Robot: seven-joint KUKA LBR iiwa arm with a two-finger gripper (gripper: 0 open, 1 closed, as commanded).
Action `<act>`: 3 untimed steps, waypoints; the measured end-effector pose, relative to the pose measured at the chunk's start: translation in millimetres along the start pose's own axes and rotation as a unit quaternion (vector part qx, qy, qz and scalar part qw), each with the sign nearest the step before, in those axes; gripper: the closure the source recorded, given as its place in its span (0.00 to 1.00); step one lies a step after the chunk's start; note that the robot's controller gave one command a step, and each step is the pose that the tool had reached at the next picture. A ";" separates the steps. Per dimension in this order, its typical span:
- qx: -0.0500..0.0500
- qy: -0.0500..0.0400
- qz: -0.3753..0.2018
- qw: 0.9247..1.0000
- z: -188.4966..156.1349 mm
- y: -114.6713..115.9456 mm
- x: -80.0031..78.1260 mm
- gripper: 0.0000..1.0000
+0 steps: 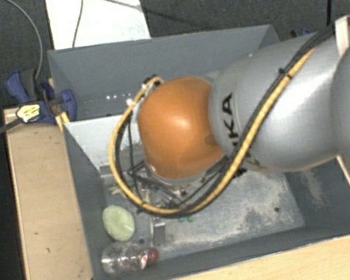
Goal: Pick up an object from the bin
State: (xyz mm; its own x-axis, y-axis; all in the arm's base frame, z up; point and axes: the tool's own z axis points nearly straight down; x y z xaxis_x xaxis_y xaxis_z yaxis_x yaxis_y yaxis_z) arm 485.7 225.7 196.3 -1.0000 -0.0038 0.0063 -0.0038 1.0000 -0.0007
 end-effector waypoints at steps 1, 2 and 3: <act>-0.001 -0.004 0.003 1.000 -4.6 -1.4 -2.1 0.00; -0.002 -0.005 0.025 1.000 63.5 15.0 -18.9 0.00; 0.000 -0.011 0.044 0.999 90.3 13.7 -31.6 0.00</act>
Offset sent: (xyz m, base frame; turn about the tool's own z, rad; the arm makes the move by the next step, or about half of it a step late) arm 0.0284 0.0277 -0.1263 0.0890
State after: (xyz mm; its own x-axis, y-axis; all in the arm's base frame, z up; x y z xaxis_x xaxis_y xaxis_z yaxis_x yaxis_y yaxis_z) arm 516.6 239.5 105.8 -0.9963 0.0840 -0.0167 0.0840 0.9965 -0.0010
